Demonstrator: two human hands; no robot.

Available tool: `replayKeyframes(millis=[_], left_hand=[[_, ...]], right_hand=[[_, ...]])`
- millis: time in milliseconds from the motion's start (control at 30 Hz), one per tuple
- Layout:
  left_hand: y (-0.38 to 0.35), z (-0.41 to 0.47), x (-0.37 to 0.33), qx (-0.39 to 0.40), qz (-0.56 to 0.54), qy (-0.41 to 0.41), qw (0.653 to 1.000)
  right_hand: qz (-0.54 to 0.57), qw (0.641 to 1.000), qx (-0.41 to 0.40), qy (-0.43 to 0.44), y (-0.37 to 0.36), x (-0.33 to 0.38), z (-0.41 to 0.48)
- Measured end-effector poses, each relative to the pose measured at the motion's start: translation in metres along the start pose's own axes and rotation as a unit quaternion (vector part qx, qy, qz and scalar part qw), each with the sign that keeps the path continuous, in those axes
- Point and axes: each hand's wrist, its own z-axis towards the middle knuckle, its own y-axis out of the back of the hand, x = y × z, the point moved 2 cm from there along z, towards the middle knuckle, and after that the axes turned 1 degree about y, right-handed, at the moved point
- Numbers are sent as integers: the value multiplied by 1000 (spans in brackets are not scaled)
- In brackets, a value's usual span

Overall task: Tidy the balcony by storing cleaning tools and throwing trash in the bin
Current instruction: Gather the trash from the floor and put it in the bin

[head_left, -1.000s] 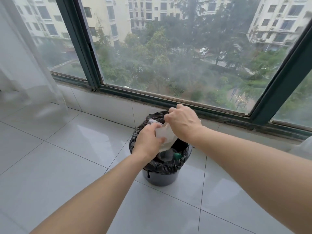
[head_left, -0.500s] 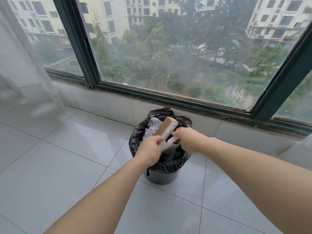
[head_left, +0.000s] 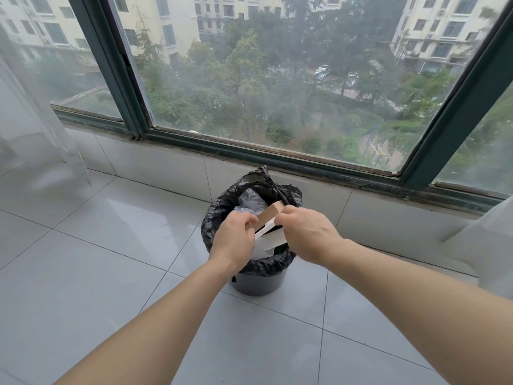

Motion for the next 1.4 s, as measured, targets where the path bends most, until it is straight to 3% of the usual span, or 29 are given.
replayKeyframes(millis=[167, 333, 667, 867, 1033, 1400], left_hand=[[5, -6, -19, -54, -14, -34, 998], [-4, -17, -52, -64, -29, -51, 996], [-21, -63, -76, -80, -18, -24, 996], [6, -92, -45, -115, 14, 22, 993], [20, -93, -11, -123, 34, 66, 990], [16, -34, 42, -51, 58, 111, 991]], right_hand=[[146, 987, -67, -26, 12, 1, -12], [296, 944, -123, -80, 30, -21, -54], [387, 905, -106, -140, 30, -57, -113], [437, 884, -69, -150, 2, -31, -94], [418, 897, -15, -142, -10, -3, -78], [410, 878, 87, -233, -53, 17, -27]])
